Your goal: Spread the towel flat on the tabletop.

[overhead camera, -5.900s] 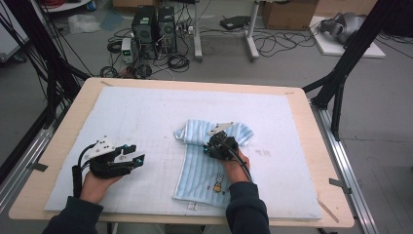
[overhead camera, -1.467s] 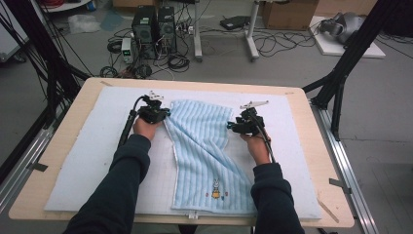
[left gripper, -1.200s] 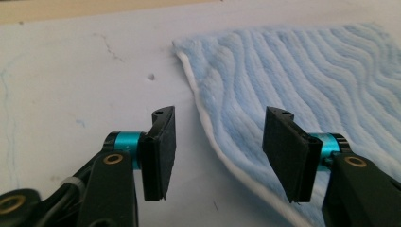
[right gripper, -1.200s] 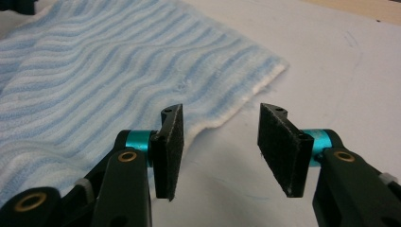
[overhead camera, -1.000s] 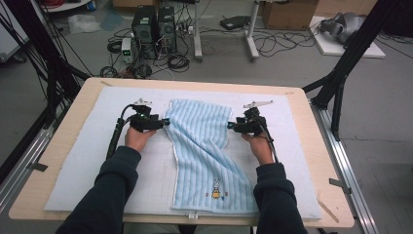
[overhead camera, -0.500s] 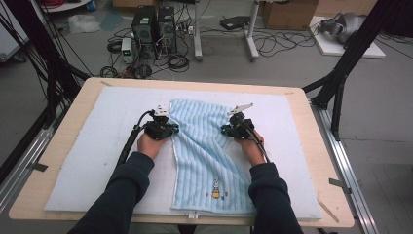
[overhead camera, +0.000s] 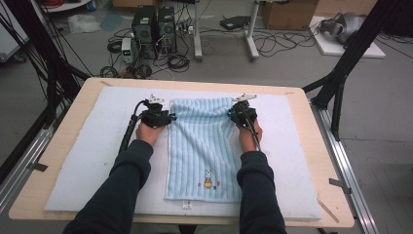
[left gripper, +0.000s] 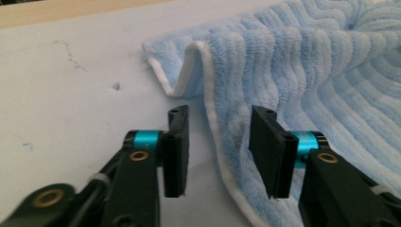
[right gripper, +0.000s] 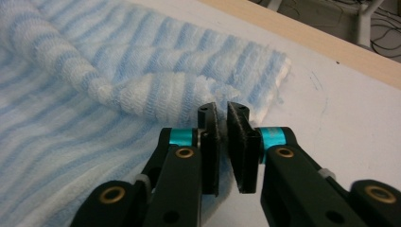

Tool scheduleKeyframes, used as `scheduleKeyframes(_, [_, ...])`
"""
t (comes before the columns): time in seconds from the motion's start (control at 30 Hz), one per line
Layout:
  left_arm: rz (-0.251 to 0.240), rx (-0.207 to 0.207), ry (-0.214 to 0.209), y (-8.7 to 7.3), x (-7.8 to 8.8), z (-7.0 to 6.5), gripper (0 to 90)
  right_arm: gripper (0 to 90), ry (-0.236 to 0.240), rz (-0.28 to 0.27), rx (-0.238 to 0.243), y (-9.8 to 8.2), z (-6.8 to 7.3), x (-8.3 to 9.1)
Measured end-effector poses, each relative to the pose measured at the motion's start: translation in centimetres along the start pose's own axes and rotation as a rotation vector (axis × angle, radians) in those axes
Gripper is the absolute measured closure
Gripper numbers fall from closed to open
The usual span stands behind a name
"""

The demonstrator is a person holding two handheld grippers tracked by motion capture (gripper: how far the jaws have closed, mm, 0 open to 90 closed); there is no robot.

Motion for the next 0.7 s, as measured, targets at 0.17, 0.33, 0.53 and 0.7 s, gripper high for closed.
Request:
scheduleKeyframes(0.17, [0.015,0.006,-0.051,-1.0,1.2,-0.3,49.3,68.7,0.058,-0.05,-0.018,-0.3,-0.2,1.8])
scheduleKeyframes(0.33, [0.009,-0.014,-0.089,-2.4,2.0,-1.3,50.7,65.6,0.123,-0.067,0.009,-1.2,0.5,4.0])
scheduleKeyframes(0.53, [0.035,-0.06,-0.159,-4.3,2.4,-3.4,52.3,61.8,0.206,0.004,0.122,-3.2,3.3,4.7])
scheduleKeyframes(0.7, [0.067,-0.136,-0.132,-4.9,2.3,-4.4,58.1,60.8,0.21,0.076,0.158,-4.8,4.7,3.5])
Point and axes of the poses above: each handheld gripper's, and its own axes: x roughly backward along the jaws, y roughly out of its top, z roughly to its left, the point moved 8 cm from there along -x, roughly forward along the jaws, and after that the axes turned 14 degrees about z, right-handed, at the moved point
